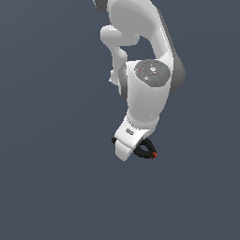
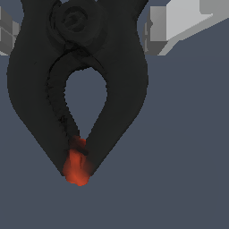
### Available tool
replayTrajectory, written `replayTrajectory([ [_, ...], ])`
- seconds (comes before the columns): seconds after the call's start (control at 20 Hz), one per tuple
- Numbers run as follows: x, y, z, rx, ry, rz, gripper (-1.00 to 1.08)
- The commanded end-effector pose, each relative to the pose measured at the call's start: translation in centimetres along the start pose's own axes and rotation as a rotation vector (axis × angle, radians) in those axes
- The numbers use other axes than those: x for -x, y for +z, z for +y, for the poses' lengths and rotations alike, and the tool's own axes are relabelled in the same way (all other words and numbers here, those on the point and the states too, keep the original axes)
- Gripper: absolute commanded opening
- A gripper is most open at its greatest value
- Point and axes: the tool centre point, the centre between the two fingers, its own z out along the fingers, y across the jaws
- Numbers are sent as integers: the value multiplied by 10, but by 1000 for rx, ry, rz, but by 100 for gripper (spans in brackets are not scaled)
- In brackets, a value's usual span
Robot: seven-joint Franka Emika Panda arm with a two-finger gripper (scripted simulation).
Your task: Pick up the object and move it to a goal position.
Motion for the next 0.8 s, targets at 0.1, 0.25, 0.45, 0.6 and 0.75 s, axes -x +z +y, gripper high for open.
replayTrajectory([
  [0.1, -24, -27, -6, 1, 1, 0, -100],
  [0.25, -34, -37, -8, 1, 1, 0, -100],
  [0.45, -43, -46, -9, 1, 1, 0, -100],
  [0.6, -46, -50, -10, 1, 1, 0, -100],
  [0.75, -47, -51, -10, 1, 1, 0, -100],
])
